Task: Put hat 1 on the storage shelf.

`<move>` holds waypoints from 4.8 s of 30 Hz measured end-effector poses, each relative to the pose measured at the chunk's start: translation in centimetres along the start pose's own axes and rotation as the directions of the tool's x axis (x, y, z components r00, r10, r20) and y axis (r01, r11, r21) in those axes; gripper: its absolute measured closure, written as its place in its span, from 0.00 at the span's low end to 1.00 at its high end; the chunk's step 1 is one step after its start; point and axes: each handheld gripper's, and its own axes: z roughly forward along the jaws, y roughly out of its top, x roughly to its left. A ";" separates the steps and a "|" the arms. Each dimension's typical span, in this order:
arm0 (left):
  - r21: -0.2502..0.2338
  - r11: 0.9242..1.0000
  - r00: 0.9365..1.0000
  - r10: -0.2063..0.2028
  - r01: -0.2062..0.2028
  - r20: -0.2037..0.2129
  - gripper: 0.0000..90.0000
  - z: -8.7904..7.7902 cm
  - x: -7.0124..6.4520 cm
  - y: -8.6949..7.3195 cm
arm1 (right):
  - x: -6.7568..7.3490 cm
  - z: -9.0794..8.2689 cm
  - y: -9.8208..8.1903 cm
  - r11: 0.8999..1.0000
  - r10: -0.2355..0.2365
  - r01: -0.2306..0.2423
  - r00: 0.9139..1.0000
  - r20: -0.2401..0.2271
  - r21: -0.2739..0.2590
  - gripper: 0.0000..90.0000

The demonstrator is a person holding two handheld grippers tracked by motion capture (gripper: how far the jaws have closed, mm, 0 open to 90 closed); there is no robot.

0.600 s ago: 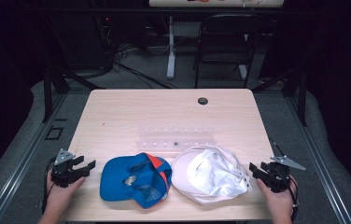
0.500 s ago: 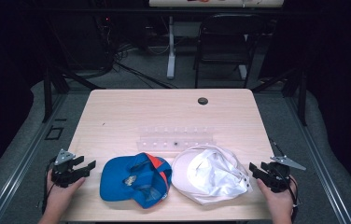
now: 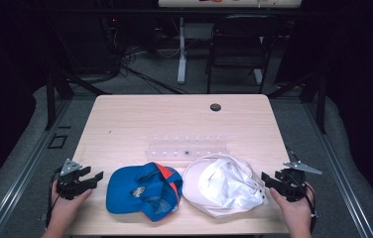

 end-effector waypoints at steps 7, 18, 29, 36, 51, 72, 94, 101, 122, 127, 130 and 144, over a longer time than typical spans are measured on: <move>0.007 1.000 1.000 0.000 0.000 0.003 0.46 0.0 0.0 0.0 | 1.5 -1.3 1.0 0.999 -0.046 0.047 0.998 -0.039 0.013 0.59; -0.007 1.000 1.000 0.001 -0.001 -0.001 0.46 -0.1 -0.2 0.1 | 2.7 -1.9 1.8 0.991 -0.062 0.071 0.995 -0.078 0.114 0.53; 0.001 1.000 1.000 -0.002 0.002 0.004 0.45 0.0 -0.2 0.0 | 2.8 -1.6 2.1 0.949 -0.011 0.039 0.996 -0.091 0.313 0.47; 0.005 1.000 1.000 0.001 -0.001 0.007 0.45 0.0 -0.3 0.0 | 1.8 -1.9 2.6 0.932 0.021 0.005 0.997 -0.068 0.363 0.48; 0.023 1.000 1.000 0.013 -0.014 0.012 0.45 0.2 -0.4 0.0 | 2.4 0.0 2.0 0.898 0.009 0.015 0.999 -0.052 0.439 0.59; 0.020 1.000 1.000 0.018 -0.018 0.011 0.45 0.3 -0.4 0.0 | 3.3 1.2 1.9 0.864 0.013 0.004 0.999 -0.030 0.504 0.84; 0.025 1.000 1.000 0.012 -0.012 0.006 0.45 0.3 -0.4 0.0 | 3.5 -0.8 6.5 0.809 -0.062 0.051 0.998 -0.001 0.585 0.90; 0.020 1.000 1.000 0.011 -0.012 0.009 0.45 0.4 -0.4 0.0 | 4.1 -1.7 8.6 0.793 -0.115 0.074 0.993 0.029 0.605 0.90; 0.027 1.000 1.000 0.010 -0.010 0.014 0.45 0.3 -0.2 0.0 | 8.2 -4.5 13.9 0.776 -0.163 0.139 0.987 -0.017 0.615 0.90; 0.025 1.000 1.000 0.007 -0.007 0.014 0.45 0.3 -0.3 0.0 | 9.3 -5.1 14.6 0.769 -0.186 0.160 0.982 -0.024 0.618 0.90; 0.027 1.000 1.000 0.010 -0.010 0.014 0.45 0.2 -0.3 0.0 | 9.8 -5.3 14.8 0.765 -0.198 0.170 0.980 -0.025 0.621 0.90; 0.023 1.000 1.000 0.007 -0.007 0.009 0.45 0.2 -0.2 0.0 | 9.4 -6.3 15.2 0.785 0.063 0.067 0.980 -0.187 0.615 0.90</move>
